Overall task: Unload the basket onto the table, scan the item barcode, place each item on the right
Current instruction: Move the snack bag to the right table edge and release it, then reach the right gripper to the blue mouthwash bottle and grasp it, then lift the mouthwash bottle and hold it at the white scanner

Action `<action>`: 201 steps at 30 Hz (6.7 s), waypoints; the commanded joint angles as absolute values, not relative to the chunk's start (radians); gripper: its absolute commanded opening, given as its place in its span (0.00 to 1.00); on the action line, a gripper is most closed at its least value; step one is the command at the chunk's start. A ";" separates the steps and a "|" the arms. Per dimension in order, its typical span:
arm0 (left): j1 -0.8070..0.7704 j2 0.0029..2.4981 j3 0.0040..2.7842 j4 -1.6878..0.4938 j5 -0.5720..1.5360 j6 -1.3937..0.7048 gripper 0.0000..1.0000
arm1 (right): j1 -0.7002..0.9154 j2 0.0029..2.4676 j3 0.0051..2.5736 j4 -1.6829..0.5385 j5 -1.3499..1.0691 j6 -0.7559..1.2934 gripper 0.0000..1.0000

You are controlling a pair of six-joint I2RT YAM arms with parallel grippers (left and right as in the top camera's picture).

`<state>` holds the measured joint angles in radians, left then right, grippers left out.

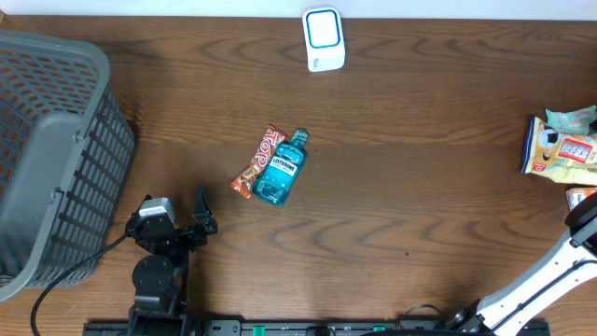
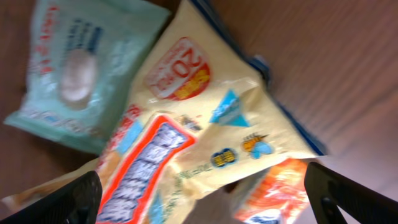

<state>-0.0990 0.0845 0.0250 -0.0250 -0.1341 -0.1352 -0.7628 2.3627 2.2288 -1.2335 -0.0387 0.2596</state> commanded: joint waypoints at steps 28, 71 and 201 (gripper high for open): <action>-0.094 0.084 0.004 -0.059 -0.150 -0.144 0.98 | 0.253 2.135 2.226 -1.289 -0.302 0.396 0.99; -0.095 0.084 0.004 -0.059 -0.150 -0.144 0.98 | 0.647 2.563 2.218 -1.242 -0.059 0.811 0.67; -0.095 0.084 0.004 -0.059 -0.150 -0.144 0.98 | 0.790 2.363 2.000 -0.841 1.101 1.214 0.60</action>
